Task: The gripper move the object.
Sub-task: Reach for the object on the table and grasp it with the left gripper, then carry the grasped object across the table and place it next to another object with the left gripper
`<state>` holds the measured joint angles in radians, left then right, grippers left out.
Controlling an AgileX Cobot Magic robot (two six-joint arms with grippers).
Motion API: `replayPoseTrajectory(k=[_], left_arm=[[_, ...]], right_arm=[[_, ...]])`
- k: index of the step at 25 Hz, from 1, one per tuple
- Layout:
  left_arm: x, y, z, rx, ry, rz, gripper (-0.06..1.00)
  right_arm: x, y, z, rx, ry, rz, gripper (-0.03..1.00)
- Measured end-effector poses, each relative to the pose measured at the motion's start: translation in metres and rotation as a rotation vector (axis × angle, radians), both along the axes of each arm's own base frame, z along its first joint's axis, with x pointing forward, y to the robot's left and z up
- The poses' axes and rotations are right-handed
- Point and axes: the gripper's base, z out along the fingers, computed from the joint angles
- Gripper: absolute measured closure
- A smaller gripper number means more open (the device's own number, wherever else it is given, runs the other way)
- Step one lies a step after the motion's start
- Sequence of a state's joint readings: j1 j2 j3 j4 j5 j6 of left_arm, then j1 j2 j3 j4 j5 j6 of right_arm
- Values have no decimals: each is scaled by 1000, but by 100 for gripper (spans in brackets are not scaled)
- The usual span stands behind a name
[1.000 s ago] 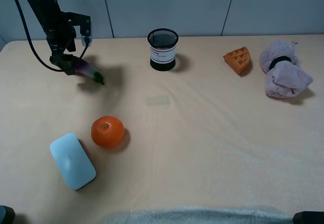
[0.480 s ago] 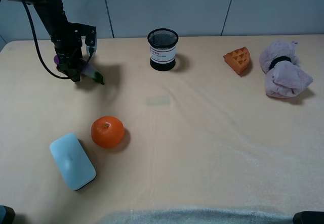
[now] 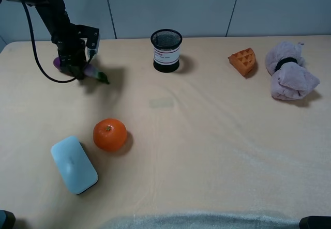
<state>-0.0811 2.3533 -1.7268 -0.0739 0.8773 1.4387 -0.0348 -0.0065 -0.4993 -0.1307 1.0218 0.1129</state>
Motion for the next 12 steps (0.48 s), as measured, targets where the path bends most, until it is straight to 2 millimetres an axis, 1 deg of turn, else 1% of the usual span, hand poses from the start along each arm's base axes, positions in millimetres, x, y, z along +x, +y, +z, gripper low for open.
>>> replayPoseTrajectory(k=[6,12], left_arm=[[-2,-3,0,-17,8,-121,43],[-3,-3,0,-15,19,-138,43]], right_arm=[[0,0,0,0,0,0,28],[0,0,0,0,0,0,28]])
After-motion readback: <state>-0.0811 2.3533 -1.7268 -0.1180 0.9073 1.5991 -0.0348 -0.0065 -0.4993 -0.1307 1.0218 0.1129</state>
